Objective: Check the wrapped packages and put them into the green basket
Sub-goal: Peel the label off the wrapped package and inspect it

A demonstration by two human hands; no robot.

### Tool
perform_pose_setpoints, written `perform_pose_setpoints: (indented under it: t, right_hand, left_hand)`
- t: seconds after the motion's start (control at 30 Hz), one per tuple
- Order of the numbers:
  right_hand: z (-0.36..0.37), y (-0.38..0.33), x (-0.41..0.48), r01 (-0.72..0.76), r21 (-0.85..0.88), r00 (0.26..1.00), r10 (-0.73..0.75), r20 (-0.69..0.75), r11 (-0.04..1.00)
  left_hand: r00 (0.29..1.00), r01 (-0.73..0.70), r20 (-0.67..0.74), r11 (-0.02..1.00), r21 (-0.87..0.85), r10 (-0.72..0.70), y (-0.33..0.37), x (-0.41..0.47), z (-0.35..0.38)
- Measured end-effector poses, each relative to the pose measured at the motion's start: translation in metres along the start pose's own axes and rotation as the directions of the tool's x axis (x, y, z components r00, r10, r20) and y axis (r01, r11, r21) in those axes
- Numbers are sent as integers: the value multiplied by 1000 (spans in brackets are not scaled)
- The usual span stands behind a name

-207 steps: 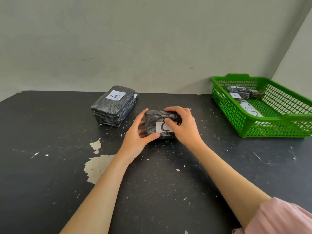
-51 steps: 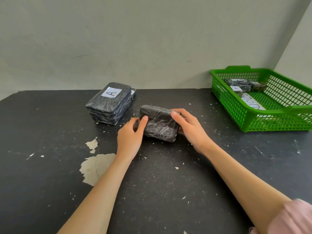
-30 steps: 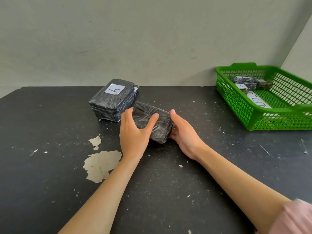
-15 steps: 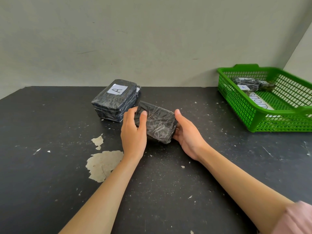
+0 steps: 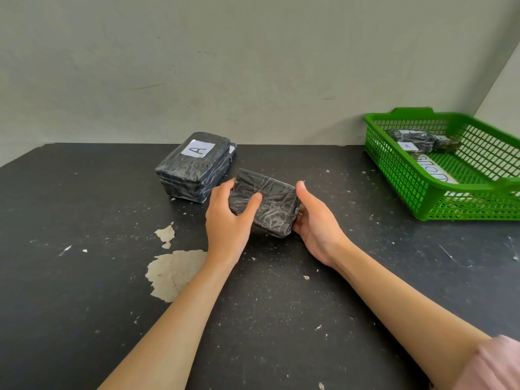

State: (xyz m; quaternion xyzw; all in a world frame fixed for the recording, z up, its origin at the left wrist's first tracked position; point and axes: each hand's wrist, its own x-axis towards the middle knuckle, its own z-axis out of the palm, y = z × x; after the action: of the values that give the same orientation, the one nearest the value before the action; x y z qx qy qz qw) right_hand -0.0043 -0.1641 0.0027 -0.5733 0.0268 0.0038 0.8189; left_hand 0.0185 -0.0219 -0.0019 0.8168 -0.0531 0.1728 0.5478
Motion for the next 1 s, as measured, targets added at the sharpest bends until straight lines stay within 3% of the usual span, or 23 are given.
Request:
perform_pose_setpoints:
  t: [0.23,0.4,0.57,0.7,0.87,1.0]
  right_hand:
    - [0,1,0,9,-2,1000,-9,-13,1000]
    - [-2,1,1,59,7,998,-59,-32,998]
    - [-4,0,0,89,14,995,-88,-38,996]
    - [-6,0,1,95,13,994,-94,-62,995]
    - [-7,0,2,65,32,994,-61,-94,997]
    - [-12,-4,4,24,78,984,-10,-176,997]
  left_hand:
    - [998,-13,59,1000,-12,13,1,-2,3]
    - [1000,15,12,999,-40,-14,2,-1,4]
    - [983,21,185,996,-81,-6,2,-3,0]
    - [987,-5,163,999,-32,10,2,-4,4]
    - [962,70,272,987,-147,-28,-2,-2,-2]
    - [962,81,272,965,-249,-11,-10,4,-5]
